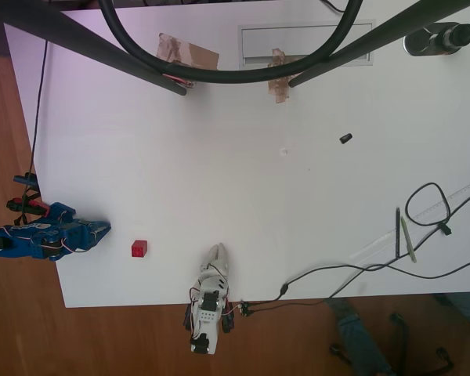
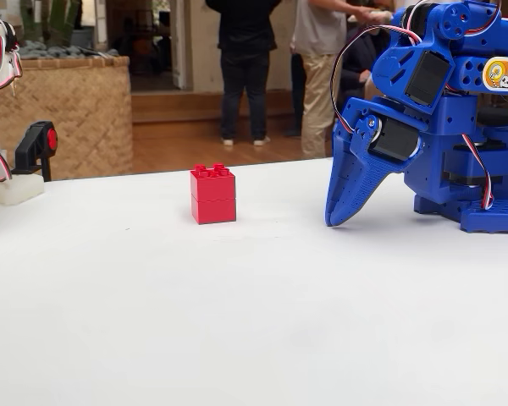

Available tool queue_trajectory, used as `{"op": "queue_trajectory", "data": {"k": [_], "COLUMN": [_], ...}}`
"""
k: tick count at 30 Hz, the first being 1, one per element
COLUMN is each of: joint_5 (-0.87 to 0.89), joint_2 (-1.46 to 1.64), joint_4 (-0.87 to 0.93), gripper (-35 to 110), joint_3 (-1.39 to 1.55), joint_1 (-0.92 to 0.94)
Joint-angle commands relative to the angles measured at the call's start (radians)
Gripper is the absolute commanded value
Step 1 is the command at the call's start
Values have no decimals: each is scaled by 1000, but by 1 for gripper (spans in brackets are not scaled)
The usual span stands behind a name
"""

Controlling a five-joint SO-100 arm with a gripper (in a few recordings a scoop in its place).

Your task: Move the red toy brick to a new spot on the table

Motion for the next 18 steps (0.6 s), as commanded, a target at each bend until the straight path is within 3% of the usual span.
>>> {"op": "queue_trajectory", "data": {"k": [1, 18], "joint_5": [-9, -17], "joint_2": [38, 38], "joint_4": [9, 8], "gripper": [0, 0], "joint_3": [32, 32], "joint_1": [14, 18]}}
